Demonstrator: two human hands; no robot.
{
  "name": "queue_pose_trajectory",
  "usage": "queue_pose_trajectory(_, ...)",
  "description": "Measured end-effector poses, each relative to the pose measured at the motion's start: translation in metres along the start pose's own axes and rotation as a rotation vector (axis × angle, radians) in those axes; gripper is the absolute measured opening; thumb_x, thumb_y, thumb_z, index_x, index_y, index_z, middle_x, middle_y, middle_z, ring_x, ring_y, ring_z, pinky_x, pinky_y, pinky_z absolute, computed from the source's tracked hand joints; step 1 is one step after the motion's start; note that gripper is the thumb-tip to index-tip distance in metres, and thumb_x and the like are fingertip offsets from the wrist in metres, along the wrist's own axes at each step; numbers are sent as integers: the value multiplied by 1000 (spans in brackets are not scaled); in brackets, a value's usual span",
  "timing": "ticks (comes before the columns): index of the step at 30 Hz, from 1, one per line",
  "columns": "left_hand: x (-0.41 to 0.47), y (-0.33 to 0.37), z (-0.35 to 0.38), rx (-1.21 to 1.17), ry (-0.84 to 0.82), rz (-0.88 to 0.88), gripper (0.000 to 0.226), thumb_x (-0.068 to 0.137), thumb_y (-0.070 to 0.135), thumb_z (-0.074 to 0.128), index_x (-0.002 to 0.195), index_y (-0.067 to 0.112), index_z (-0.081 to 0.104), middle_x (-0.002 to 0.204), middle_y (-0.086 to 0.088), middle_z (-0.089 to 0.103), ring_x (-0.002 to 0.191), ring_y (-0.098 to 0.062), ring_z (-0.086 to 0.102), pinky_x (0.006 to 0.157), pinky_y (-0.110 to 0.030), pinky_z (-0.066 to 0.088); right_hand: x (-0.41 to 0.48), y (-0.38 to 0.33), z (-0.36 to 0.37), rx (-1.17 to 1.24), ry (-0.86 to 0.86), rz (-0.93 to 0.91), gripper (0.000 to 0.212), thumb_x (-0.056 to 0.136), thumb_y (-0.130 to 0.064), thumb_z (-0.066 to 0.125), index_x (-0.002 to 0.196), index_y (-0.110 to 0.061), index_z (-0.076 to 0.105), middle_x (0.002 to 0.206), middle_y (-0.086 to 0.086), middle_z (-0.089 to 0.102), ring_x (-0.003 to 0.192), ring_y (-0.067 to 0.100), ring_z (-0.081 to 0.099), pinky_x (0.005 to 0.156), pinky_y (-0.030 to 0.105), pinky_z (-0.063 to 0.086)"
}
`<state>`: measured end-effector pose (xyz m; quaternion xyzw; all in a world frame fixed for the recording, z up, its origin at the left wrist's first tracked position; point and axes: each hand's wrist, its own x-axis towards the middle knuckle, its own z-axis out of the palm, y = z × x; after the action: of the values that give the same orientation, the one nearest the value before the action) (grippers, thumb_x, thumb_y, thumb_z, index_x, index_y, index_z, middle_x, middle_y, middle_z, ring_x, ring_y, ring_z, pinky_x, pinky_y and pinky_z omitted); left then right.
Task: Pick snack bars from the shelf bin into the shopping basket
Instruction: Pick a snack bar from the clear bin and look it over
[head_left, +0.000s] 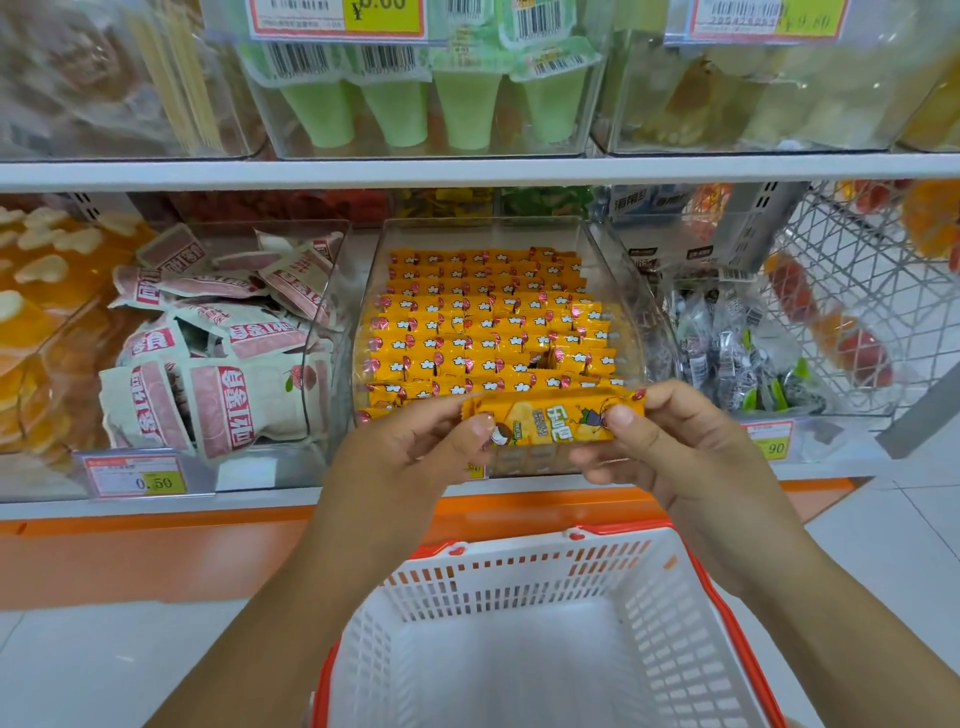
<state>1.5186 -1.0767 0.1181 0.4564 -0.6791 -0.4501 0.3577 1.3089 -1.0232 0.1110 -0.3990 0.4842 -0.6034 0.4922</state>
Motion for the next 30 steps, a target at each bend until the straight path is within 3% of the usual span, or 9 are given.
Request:
queue_pose_trajectory(2,5,-7,4,257,31,59,20,88,52,52,99,45,67,86,28,67,89,6,61,76,-4,42,0,1,1,50,8,34,29,62,-41,83,77,-24,65,85,8,72,90,38,72,70,31,59)
queue_pose_trajectory(5,17,-13,13,556,56,168,49,96,60,37,132,36,59,123,32,52,114,12,38,94,0,20,1,-2,-1,-15,82,28,27,73,-28,71,95,-13,63,90,8,76,90,33,73,74,31,60)
queue_pose_trajectory(8,34,-17,27,672,-56,243,60,94,58,24,149,37,36,155,24,26,143,6,14,116,-16,4,9,-13,-10,-191,207,-94,11,89,-10,62,100,-9,62,90,0,77,83,16,74,72,21,57)
queue_pose_trajectory(10,45,-21,39,742,-107,260,64,95,58,15,154,34,23,161,20,12,149,0,3,120,-26,-1,22,-21,-15,-293,202,-166,10,90,-9,62,100,-10,61,92,-2,76,86,13,73,76,24,58)
queue_pose_trajectory(16,69,-37,50,880,-67,272,79,90,58,1,151,23,36,161,8,25,150,-8,16,119,-30,-4,83,-37,-11,-623,57,-219,21,91,-15,66,100,-32,58,96,-4,74,90,14,72,79,45,59)
queue_pose_trajectory(20,73,-38,51,909,-69,247,82,88,61,0,149,24,40,159,9,30,149,-8,19,120,-33,1,112,-45,-9,-1097,-143,-177,18,88,-29,70,91,-37,53,87,-11,68,79,3,65,70,23,53)
queue_pose_trajectory(22,72,-38,50,926,-58,237,75,93,61,9,143,22,50,153,6,43,145,-10,32,120,-37,14,121,-45,-7,-1278,-243,-182,19,88,-33,70,96,-34,53,82,-13,61,75,6,60,63,23,45)
queue_pose_trajectory(26,76,-42,49,940,-52,249,68,95,59,20,138,21,56,146,5,52,139,-13,43,117,-40,24,136,-19,5,-1560,-417,-232,23,93,-43,60,114,-32,60,109,-9,59,110,15,48,90,34,41)
queue_pose_trajectory(30,78,-40,49,918,-2,309,58,95,55,33,138,22,54,141,5,56,131,-15,50,114,-43,30,148,-19,2,-1687,-526,-173,26,101,-35,46,120,-35,64,114,-4,49,118,20,36,104,41,35)
